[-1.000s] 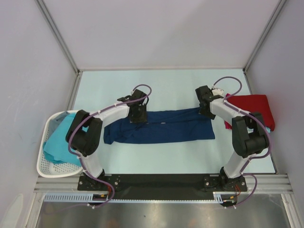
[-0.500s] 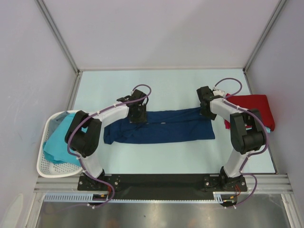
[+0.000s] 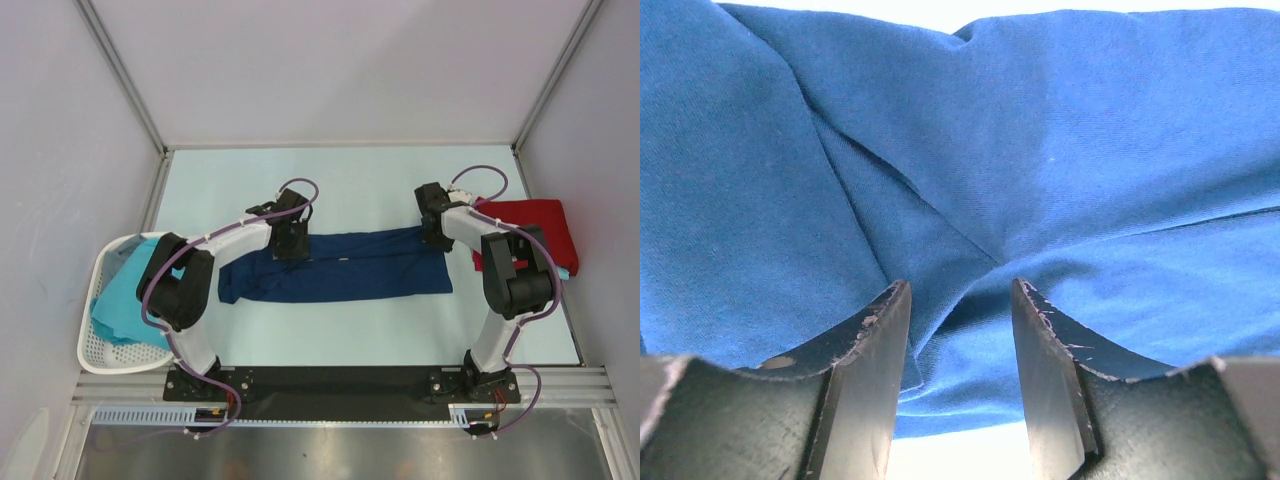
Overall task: Fold and stack the t-shirts
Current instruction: Fold the other side of the tshirt into a rectangle
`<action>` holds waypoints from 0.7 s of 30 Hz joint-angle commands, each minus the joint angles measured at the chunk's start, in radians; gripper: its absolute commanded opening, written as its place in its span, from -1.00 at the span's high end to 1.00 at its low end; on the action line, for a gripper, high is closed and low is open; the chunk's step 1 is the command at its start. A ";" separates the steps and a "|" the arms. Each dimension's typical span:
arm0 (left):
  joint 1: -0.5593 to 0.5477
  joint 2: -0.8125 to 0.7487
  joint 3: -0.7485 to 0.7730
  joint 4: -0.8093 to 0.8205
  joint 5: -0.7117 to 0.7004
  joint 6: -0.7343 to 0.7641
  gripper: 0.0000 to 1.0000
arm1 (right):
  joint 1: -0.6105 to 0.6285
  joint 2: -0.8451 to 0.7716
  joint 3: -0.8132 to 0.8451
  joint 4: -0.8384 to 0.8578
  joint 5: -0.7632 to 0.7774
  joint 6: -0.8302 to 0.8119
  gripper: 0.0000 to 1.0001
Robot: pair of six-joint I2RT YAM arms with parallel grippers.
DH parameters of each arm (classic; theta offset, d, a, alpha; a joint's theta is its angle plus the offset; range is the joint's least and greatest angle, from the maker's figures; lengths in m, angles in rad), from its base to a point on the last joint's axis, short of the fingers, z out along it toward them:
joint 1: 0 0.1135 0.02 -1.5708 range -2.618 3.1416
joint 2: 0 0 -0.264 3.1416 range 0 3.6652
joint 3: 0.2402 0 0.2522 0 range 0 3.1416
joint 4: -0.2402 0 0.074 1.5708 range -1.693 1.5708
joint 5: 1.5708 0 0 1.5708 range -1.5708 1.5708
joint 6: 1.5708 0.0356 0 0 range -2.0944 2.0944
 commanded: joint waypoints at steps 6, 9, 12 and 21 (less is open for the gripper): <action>-0.015 -0.041 -0.010 0.003 -0.014 -0.024 -0.01 | -0.008 -0.001 -0.013 0.029 0.012 -0.009 0.40; -0.017 -0.048 -0.011 -0.001 -0.017 -0.024 -0.01 | -0.009 -0.004 -0.019 0.038 0.007 -0.011 0.59; -0.017 -0.057 -0.011 -0.007 -0.028 -0.024 -0.01 | -0.009 -0.002 -0.019 0.041 0.004 -0.013 0.81; -0.011 -0.172 -0.045 -0.087 -0.186 -0.047 -0.06 | -0.009 -0.030 -0.034 0.042 0.006 -0.020 1.00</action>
